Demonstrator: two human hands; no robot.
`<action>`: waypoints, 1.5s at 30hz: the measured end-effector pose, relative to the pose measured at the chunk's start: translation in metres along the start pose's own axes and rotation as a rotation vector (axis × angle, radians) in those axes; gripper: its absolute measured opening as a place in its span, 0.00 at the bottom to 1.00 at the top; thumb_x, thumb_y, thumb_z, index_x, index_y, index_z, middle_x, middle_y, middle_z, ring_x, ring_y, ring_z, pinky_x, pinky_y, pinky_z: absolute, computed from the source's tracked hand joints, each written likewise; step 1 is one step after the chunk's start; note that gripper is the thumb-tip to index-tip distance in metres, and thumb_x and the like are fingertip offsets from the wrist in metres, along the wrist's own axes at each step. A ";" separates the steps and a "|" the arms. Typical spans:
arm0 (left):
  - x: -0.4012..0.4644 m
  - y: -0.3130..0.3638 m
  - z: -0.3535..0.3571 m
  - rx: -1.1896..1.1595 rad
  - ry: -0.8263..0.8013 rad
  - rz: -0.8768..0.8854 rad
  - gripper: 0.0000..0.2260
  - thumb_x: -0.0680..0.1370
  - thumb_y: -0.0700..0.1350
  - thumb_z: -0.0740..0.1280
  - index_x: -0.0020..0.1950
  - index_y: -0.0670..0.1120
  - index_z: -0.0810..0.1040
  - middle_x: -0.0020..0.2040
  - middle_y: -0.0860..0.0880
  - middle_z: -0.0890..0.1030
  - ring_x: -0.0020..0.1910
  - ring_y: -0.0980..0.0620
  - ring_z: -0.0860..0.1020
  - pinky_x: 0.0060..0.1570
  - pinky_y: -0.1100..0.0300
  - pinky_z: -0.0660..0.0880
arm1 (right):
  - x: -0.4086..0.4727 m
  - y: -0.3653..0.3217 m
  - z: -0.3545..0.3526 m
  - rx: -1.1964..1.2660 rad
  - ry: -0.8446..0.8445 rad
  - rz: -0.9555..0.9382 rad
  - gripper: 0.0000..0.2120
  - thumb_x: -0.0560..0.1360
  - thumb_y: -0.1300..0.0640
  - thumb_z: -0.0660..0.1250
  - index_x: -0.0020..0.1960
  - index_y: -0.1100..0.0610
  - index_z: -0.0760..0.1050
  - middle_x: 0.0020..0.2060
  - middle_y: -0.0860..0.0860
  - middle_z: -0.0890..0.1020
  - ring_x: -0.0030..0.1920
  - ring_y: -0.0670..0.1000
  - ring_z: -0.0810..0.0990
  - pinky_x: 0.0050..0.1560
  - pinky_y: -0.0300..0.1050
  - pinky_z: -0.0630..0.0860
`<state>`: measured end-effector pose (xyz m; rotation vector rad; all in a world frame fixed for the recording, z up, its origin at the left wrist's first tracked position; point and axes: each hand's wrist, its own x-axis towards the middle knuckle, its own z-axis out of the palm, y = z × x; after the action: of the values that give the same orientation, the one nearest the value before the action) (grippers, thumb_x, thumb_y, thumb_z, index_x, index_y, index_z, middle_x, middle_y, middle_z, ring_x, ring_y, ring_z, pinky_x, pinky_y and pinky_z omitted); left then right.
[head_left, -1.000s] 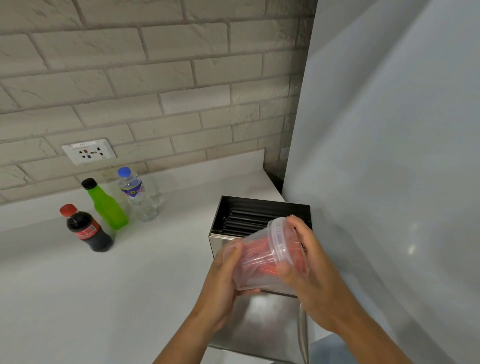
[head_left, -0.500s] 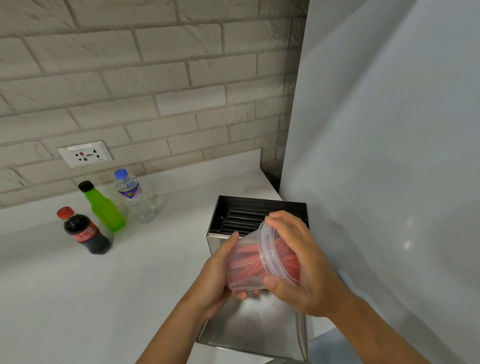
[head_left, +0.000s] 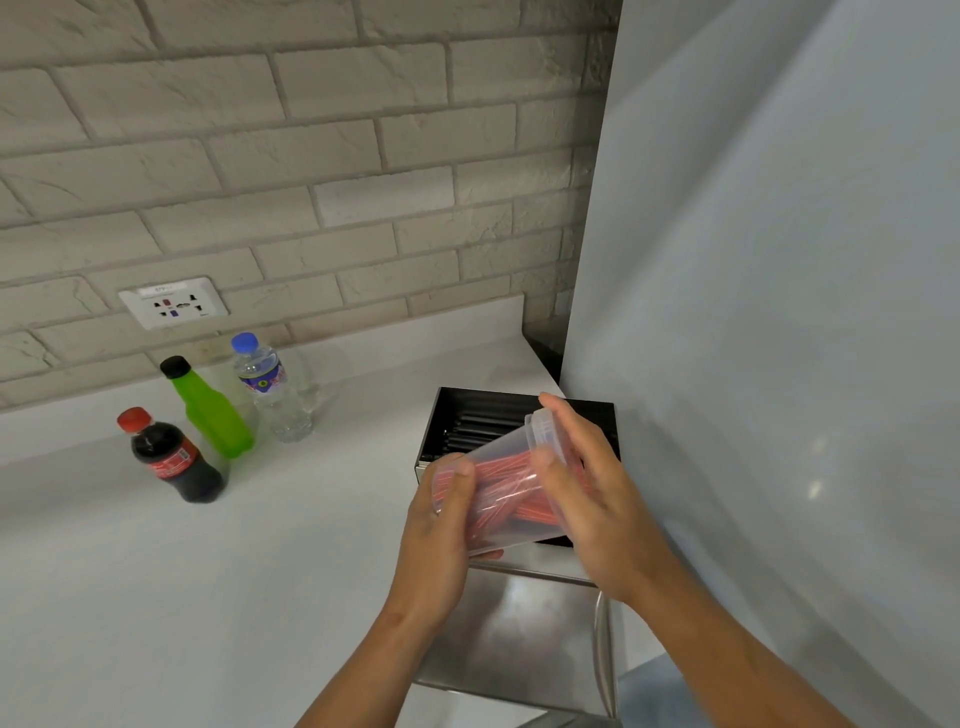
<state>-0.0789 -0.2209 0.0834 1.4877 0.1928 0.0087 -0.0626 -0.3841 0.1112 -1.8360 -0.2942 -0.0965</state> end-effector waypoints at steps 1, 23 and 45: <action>0.000 0.000 0.001 0.004 0.014 0.009 0.30 0.74 0.71 0.59 0.65 0.53 0.80 0.58 0.48 0.86 0.53 0.48 0.87 0.39 0.58 0.83 | 0.001 -0.002 0.002 0.039 0.016 0.055 0.23 0.75 0.32 0.62 0.70 0.27 0.65 0.71 0.33 0.71 0.69 0.28 0.70 0.63 0.28 0.70; 0.006 -0.006 -0.006 -0.103 0.002 -0.070 0.25 0.80 0.65 0.57 0.58 0.50 0.85 0.51 0.42 0.88 0.44 0.43 0.88 0.32 0.56 0.80 | 0.008 0.011 0.005 -0.049 -0.031 -0.227 0.26 0.78 0.51 0.65 0.75 0.54 0.70 0.69 0.54 0.74 0.71 0.59 0.74 0.68 0.61 0.74; 0.022 -0.004 -0.017 -0.074 -0.010 0.060 0.25 0.79 0.67 0.58 0.62 0.51 0.82 0.54 0.44 0.87 0.48 0.40 0.88 0.33 0.51 0.81 | 0.016 -0.002 -0.002 -0.042 -0.121 -0.108 0.33 0.77 0.44 0.65 0.81 0.48 0.62 0.75 0.44 0.70 0.76 0.52 0.69 0.73 0.57 0.72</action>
<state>-0.0602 -0.2019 0.0751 1.4194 0.1384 0.0561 -0.0472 -0.3830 0.1168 -1.8708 -0.4798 -0.0671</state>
